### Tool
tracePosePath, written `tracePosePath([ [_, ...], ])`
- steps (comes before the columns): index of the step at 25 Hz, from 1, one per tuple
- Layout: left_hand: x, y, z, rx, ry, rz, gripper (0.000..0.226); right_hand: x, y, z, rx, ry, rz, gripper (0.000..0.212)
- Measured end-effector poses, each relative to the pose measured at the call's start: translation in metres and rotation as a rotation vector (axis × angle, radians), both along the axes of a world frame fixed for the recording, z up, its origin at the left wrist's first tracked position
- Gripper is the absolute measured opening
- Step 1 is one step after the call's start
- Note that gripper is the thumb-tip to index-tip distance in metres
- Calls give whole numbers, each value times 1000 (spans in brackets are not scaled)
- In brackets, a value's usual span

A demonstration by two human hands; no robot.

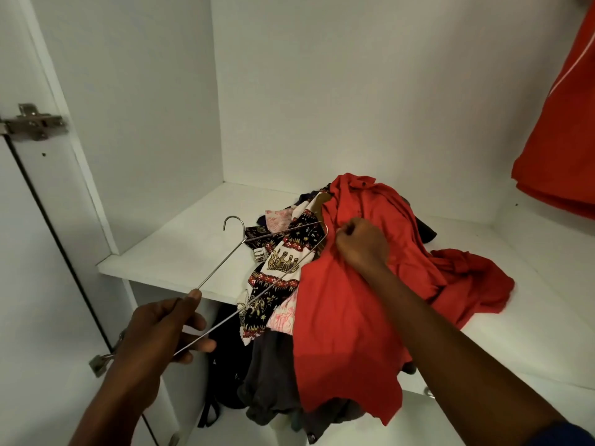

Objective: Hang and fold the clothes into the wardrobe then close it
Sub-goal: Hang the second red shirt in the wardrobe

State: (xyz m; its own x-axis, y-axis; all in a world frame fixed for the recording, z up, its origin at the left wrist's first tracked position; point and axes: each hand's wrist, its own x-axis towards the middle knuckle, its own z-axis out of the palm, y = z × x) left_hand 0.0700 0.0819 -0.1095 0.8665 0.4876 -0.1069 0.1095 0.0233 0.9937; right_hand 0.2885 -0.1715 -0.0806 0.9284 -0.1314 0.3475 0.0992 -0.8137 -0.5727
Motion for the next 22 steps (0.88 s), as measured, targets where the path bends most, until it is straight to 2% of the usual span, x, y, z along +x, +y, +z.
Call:
tracePosePath([
  [2,2,0,7,9,4,-17,39,-2,-3,-2,274,-78,58,9],
  [5,15,-7,19,29,18,-81,38,-7,-5,2,464,-189,97,7],
  [12,48,-15,51,-16,-24,-140,23,-8,-18,16,394,-193,125,8],
  [19,21,37,57,63,52,-120,45,-3,-31,29,340,-191,130,10],
  [22,14,49,57,64,84,-131,47,-3,-28,26,340,-189,124,9],
])
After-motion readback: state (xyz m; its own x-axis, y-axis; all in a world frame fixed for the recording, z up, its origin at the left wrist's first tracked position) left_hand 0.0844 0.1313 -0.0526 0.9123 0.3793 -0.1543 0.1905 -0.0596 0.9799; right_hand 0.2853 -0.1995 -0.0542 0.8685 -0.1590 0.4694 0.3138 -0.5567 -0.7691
